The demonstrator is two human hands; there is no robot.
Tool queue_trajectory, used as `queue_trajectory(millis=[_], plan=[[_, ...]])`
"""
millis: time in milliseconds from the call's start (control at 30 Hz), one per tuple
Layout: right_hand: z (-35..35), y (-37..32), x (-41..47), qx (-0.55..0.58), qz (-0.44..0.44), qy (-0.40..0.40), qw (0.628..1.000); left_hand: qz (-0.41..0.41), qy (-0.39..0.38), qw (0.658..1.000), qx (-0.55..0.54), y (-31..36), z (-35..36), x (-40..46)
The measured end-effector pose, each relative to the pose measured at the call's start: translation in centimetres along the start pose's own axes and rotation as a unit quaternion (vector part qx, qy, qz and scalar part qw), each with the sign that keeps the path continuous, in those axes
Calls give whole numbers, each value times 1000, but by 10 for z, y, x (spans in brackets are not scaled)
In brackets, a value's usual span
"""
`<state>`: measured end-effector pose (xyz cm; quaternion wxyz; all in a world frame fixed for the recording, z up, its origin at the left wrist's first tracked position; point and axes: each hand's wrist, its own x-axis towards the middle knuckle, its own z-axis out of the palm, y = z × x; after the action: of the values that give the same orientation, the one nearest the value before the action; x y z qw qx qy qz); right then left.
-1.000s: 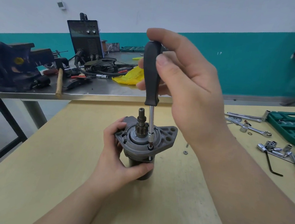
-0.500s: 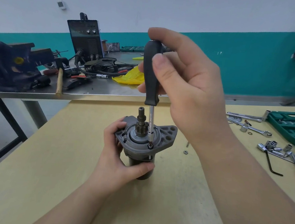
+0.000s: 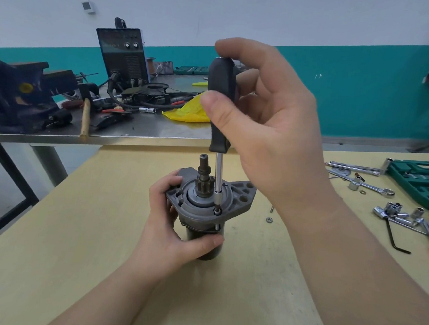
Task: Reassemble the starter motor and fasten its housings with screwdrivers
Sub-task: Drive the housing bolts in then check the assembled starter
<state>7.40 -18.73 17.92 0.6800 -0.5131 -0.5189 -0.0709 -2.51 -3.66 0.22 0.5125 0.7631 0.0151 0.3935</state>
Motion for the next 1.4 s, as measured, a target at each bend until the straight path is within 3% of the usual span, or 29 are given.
queue_trajectory(millis=[233,400,633,800,1000,1200,1400], plan=[[-2,3,-2,64,27,-8,998,5,-5,1000,-2,3,1,0],[1,3,-1,-11,-1,1,1000,11,-6,1000,-4,4,1,1],[-1,4,-2,74,29,-15,997,3,1,1000,1,5,1,1],[1,5,-2,-5,-4,-7,1000,-1,4,1000,1,5,1,0],[0,5,-2,61,14,-24,998,4,15,1000,14,7,5,-1],[2,4,0,-5,-11,-12,1000,-5,43,998,49,7,11,-4],[0,3,-3,74,2,-43,996,3,58,995,86,8,15,-6]])
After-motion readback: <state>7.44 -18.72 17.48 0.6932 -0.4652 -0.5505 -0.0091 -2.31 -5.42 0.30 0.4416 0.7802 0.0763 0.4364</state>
